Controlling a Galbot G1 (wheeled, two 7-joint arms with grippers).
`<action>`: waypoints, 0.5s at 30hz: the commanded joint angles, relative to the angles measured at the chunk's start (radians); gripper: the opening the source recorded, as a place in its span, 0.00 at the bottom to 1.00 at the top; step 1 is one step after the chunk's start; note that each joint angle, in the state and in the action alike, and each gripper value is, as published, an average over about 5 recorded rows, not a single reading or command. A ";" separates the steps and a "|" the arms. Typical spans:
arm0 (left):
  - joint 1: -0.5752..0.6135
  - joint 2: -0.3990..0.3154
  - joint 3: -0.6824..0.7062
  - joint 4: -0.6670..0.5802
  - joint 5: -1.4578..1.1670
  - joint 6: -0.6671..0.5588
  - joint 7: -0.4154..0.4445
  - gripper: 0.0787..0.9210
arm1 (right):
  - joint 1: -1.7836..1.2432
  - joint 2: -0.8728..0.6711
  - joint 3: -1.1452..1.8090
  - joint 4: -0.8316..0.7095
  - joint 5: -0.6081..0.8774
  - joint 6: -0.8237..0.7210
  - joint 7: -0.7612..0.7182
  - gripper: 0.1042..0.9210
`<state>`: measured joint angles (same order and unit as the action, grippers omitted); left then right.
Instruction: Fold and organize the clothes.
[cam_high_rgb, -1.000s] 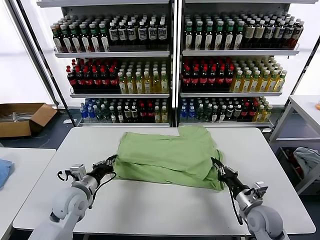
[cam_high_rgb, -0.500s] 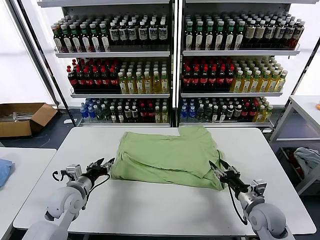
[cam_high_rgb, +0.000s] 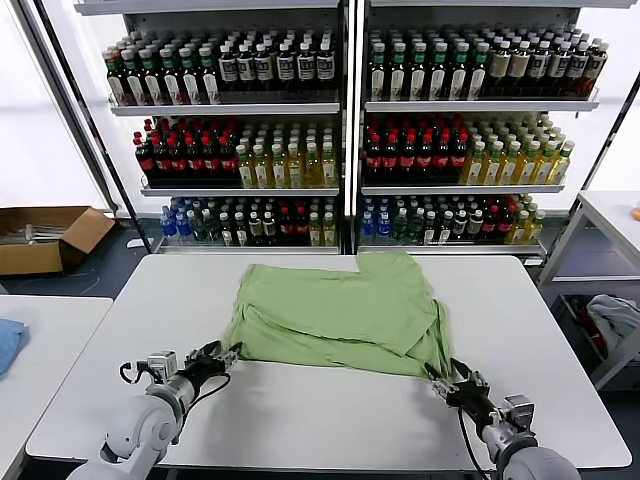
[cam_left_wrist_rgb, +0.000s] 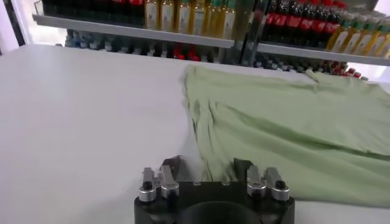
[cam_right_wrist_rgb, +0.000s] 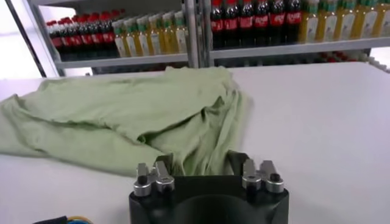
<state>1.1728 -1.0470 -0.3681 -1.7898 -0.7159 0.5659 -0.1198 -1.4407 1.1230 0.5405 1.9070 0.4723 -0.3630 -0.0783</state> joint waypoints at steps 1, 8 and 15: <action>0.021 0.000 0.014 0.008 0.006 0.011 0.026 0.48 | -0.021 0.006 -0.002 0.007 -0.033 -0.007 0.014 0.41; 0.058 0.002 -0.007 -0.016 0.001 0.011 0.031 0.24 | -0.015 -0.013 0.005 0.009 -0.024 0.003 -0.008 0.17; 0.223 0.021 -0.083 -0.124 0.005 0.010 0.027 0.04 | -0.068 -0.043 0.033 0.072 -0.012 -0.006 -0.036 0.03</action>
<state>1.2302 -1.0352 -0.3867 -1.8134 -0.7164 0.5693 -0.0937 -1.4723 1.0926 0.5584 1.9376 0.4625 -0.3669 -0.1025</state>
